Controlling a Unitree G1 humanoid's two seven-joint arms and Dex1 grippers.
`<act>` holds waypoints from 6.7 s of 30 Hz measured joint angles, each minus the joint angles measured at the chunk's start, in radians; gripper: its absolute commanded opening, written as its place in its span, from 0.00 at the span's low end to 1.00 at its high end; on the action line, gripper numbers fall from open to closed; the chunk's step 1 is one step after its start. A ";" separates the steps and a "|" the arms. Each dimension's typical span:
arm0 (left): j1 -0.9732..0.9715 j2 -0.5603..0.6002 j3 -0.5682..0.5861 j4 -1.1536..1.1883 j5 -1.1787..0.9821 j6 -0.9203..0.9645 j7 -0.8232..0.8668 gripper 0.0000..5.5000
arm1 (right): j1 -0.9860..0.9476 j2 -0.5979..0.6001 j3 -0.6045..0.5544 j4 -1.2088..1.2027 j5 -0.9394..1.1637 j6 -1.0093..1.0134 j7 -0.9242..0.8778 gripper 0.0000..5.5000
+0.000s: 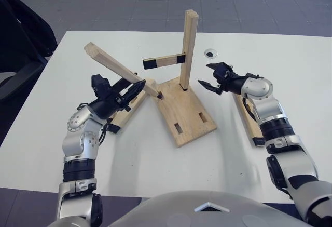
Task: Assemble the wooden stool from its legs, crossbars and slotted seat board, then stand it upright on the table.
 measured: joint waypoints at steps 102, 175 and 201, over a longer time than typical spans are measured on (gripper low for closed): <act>-0.388 0.228 -0.341 0.206 0.241 0.276 -0.092 0.37 | -0.260 0.064 0.108 -0.410 0.063 0.270 -0.149 0.35; -0.372 0.232 -0.393 0.048 0.161 0.484 -0.077 0.37 | -0.413 -0.187 -0.180 0.671 0.039 0.027 -0.219 0.08; -0.361 0.184 -0.413 0.085 0.206 0.370 -0.021 0.37 | -0.032 -0.074 -0.059 -0.303 0.250 0.618 0.046 0.08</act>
